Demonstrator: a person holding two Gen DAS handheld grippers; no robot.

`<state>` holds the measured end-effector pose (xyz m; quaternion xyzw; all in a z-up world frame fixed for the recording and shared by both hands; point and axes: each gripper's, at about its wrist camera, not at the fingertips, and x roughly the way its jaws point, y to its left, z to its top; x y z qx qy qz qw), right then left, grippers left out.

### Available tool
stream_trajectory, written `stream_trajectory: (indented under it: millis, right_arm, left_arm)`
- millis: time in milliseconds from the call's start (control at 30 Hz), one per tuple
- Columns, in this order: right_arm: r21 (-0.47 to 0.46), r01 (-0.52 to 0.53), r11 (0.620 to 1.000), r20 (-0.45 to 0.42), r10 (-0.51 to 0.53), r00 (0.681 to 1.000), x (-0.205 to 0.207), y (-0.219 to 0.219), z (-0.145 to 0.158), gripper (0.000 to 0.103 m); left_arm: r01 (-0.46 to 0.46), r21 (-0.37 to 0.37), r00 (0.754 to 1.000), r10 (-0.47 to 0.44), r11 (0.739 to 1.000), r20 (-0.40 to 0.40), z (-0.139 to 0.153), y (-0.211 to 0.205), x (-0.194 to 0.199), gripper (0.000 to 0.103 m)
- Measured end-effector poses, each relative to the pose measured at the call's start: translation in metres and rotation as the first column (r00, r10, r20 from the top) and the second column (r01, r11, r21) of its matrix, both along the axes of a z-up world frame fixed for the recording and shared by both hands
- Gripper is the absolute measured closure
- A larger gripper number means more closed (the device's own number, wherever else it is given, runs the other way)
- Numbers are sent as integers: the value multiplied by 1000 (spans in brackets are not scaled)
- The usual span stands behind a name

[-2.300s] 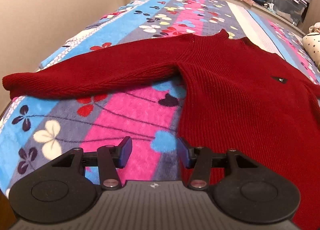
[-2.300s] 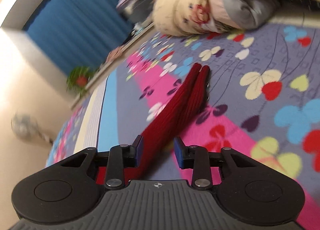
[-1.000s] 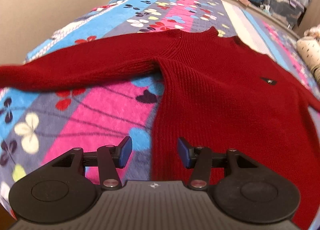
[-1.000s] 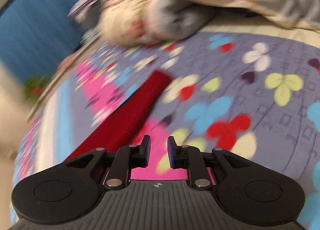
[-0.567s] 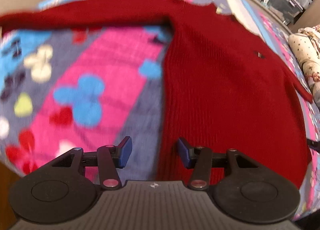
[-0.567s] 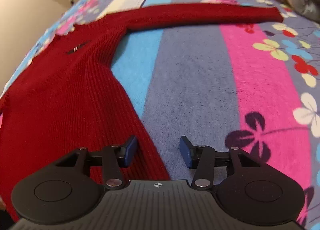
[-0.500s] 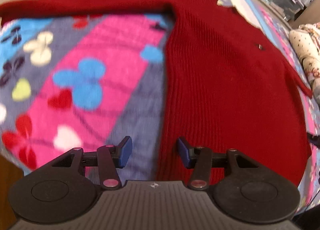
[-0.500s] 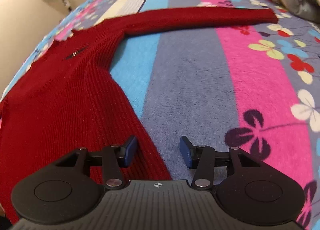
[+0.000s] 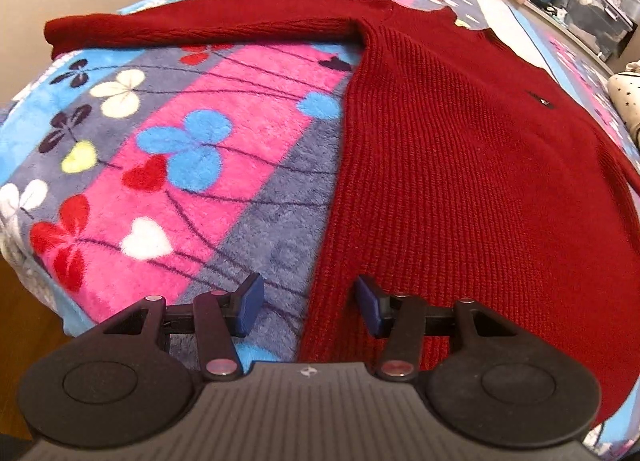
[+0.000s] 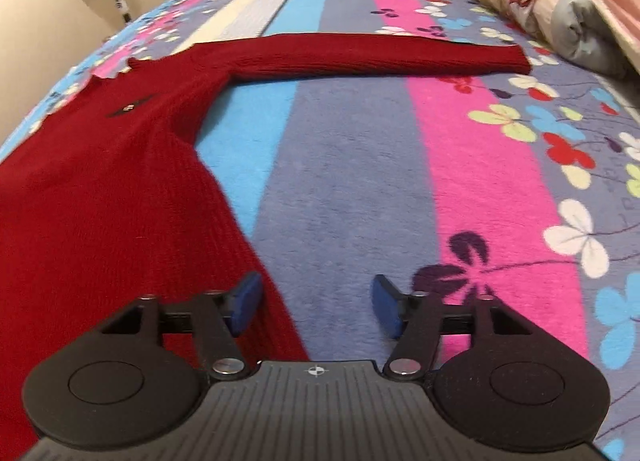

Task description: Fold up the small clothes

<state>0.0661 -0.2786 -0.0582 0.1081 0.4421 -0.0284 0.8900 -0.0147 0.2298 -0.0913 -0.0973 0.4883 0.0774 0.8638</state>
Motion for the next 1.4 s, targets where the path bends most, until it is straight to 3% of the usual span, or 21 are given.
stream_trajectory:
  millis: [167, 333, 367, 400, 500, 533, 667, 767, 867, 933, 967, 1033, 1100, 1133, 1200, 1233, 1300, 1400]
  right_arm:
    - [-25, -30, 999, 0, 30, 1000, -1, 1, 2, 36]
    - [28, -59, 998, -22, 59, 998, 1, 4, -1, 36]
    - [53, -73, 996, -26, 75, 997, 1, 5, -1, 37]
    - [76, -93, 993, -29, 96, 995, 1, 7, -1, 38]
    - [55, -157, 986, -18, 158, 987, -2, 17, 1, 64]
    - [68, -175, 982, -14, 176, 984, -3, 18, 2, 87]
    - [123, -151, 981, -8, 154, 988, -7, 10, 10, 96]
    - [170, -93, 981, 19, 91, 996, -18, -2, 36, 97]
    - [258, -108, 960, 172, 64, 983, -52, -18, 90, 98]
    - [240, -109, 965, 210, 58, 976, -70, -20, 104, 98]
    - [242, -86, 967, 191, 40, 981, -74, -21, 100, 98]
    - [230, -37, 973, 53, 26, 998, -66, -21, 69, 98]
    - [177, 7, 984, -98, 11, 995, -54, -16, 37, 98]
    - [149, 12, 989, -127, 7, 992, -50, -12, 30, 97]
    - [70, 19, 997, -131, -9, 991, -46, -4, 30, 97]
    - [8, 38, 999, -127, -36, 991, -47, -2, 31, 95]
    - [-83, 88, 993, -94, -96, 991, -48, -3, 36, 87]
    - [35, 107, 994, -18, -107, 994, -51, -11, 45, 83]
  left_arm:
    - [-53, -30, 999, 54, 998, 9, 3, 11, 1, 46]
    - [-8, -51, 1000, 8, 999, -2, -1, 5, 3, 48]
    - [-6, -65, 1000, 6, 998, 0, -1, 5, 3, 51]
    - [-9, -92, 1000, 9, 996, 2, -1, 6, 3, 61]
    - [-3, -167, 1000, 4, 986, 4, -1, 9, 2, 86]
    - [8, -160, 1000, -6, 987, 7, 0, 6, 2, 90]
    - [52, -118, 998, -48, 992, 36, 8, -1, -2, 92]
    - [69, -130, 988, -49, 989, 149, 34, 2, -16, 93]
    - [94, -189, 960, -39, 977, 278, 60, 10, -39, 94]
    - [79, -178, 968, -33, 981, 248, 56, 9, -44, 93]
    - [69, -162, 979, -36, 984, 199, 49, 10, -42, 93]
    - [28, -169, 997, -14, 985, 82, 29, 14, -31, 93]
    - [7, -175, 999, -1, 985, 36, 22, 15, -25, 91]
    - [5, -151, 999, 1, 988, 36, 22, 15, -26, 91]
    - [-1, -107, 998, 7, 994, 60, 27, 12, -30, 87]
    - [2, -101, 997, 6, 995, 72, 29, 12, -31, 80]
    - [17, -86, 994, -8, 996, 109, 33, 8, -33, 78]
    - [56, -57, 988, -47, 997, 149, 39, 0, -34, 77]
